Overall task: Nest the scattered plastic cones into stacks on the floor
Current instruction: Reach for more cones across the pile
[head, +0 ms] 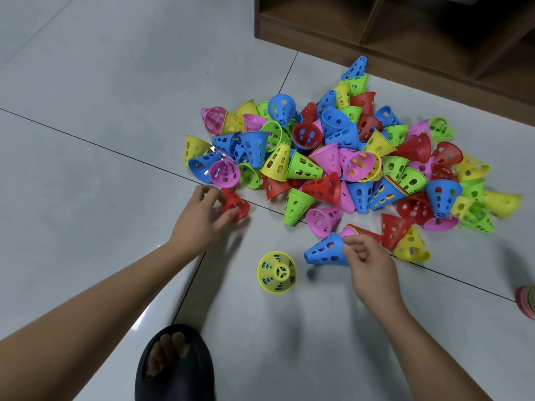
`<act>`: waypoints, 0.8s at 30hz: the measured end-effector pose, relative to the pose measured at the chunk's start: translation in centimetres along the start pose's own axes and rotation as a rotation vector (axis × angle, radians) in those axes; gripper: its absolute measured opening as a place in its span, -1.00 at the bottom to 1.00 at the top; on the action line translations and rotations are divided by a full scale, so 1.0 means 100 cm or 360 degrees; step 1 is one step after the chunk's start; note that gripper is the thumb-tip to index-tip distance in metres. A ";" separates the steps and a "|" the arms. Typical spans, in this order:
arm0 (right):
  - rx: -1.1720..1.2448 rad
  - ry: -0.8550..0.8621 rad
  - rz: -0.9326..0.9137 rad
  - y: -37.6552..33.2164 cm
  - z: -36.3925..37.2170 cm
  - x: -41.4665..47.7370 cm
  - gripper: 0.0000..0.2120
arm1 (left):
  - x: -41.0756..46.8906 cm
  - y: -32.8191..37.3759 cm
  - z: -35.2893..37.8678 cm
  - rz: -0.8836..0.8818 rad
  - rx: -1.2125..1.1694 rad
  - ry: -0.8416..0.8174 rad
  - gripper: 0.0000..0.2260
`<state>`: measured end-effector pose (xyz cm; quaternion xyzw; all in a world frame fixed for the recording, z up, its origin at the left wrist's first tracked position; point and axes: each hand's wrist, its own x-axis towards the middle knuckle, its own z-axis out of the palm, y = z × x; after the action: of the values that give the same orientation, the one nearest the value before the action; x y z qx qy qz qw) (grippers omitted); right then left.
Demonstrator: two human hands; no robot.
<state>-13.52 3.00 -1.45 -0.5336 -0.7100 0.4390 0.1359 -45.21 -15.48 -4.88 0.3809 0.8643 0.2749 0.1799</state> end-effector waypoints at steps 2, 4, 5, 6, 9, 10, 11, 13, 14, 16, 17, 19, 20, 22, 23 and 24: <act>0.0162 -0.0013 0.0081 -0.002 0.000 0.001 -0.87 | -0.008 0.001 0.000 -0.0037 -0.0099 -0.0061 -0.67; 0.0358 -0.0038 0.0169 -0.007 -0.002 0.000 -0.87 | -0.015 0.002 0.002 -0.0097 -0.0187 -0.0077 -0.59; 0.0436 -0.0047 0.0195 -0.010 -0.002 -0.001 -0.87 | -0.019 0.002 0.003 -0.0126 -0.0207 -0.0076 -0.58; 0.0499 -0.0055 0.0220 -0.013 -0.003 -0.001 -0.87 | -0.022 0.002 0.005 -0.0145 -0.0215 -0.0069 -0.59; 0.0771 -0.0107 0.0330 -0.027 -0.005 -0.004 -0.90 | -0.034 0.005 0.010 -0.0177 -0.0241 -0.0028 -0.68; 0.0892 -0.0129 0.0374 -0.034 -0.006 -0.006 -0.89 | -0.037 0.007 0.012 -0.0192 -0.0260 -0.0008 -0.69; 0.0992 -0.0152 0.0411 -0.042 -0.008 -0.008 -0.89 | -0.039 0.008 0.014 -0.0209 -0.0272 0.0008 -0.70; 0.1158 -0.0245 0.0452 -0.056 -0.011 -0.015 -0.88 | -0.043 0.010 0.015 -0.0250 -0.0306 0.0045 -0.73; 0.1235 -0.0316 0.0475 -0.063 -0.012 -0.019 -0.88 | -0.044 0.010 0.015 -0.0278 -0.0335 0.0062 -0.73; 0.1348 -0.0455 0.0521 -0.073 -0.013 -0.028 -0.86 | -0.048 0.013 0.015 -0.0348 -0.0386 0.0034 -0.65; 0.1389 -0.0513 0.0542 -0.076 -0.013 -0.032 -0.83 | -0.051 0.014 0.014 -0.0380 -0.0398 0.0001 -0.59; 0.1471 -0.0621 0.0579 -0.083 -0.013 -0.041 -0.79 | -0.056 0.016 0.015 -0.0432 -0.0398 -0.0069 -0.50; 0.1510 -0.0676 0.0595 -0.085 -0.013 -0.045 -0.79 | -0.058 0.017 0.016 -0.0457 -0.0397 -0.0106 -0.47; 0.1540 -0.0758 0.0597 -0.090 -0.012 -0.053 -0.80 | -0.063 0.021 0.018 -0.0509 -0.0382 -0.0197 -0.45; 0.1526 -0.0788 0.0581 -0.091 -0.012 -0.057 -0.80 | -0.065 0.023 0.019 -0.0538 -0.0360 -0.0239 -0.48; 0.1494 -0.0809 0.0563 -0.091 -0.010 -0.059 -0.79 | -0.066 0.026 0.021 -0.0574 -0.0340 -0.0267 -0.51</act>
<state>-16.34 -2.11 7.79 -0.4043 -0.3485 0.8388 0.1077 -38.40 -18.35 -4.30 0.2206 0.8663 0.2957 0.3368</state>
